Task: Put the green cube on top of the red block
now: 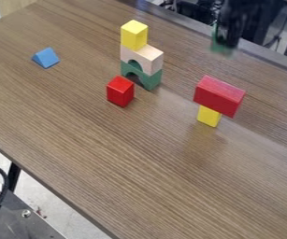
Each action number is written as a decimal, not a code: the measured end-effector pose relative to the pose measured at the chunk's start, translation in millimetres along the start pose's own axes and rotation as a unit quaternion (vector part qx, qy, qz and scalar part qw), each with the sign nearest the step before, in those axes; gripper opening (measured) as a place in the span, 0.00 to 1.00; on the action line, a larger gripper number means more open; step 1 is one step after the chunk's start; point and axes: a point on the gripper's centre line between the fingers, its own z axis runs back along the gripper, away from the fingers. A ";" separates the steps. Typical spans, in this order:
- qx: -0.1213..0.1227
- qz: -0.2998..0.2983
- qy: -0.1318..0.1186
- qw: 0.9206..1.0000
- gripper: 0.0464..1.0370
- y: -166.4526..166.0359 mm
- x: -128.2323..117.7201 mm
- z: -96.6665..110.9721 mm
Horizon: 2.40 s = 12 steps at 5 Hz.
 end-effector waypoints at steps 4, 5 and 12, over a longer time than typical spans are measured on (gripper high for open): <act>-0.021 0.005 -0.014 1.000 0.51 -22.2 9.5 -11.9; -0.023 -0.003 -0.010 1.000 0.51 -23.8 11.6 -11.5; -0.063 -0.023 0.013 0.998 0.51 -31.0 12.3 -19.5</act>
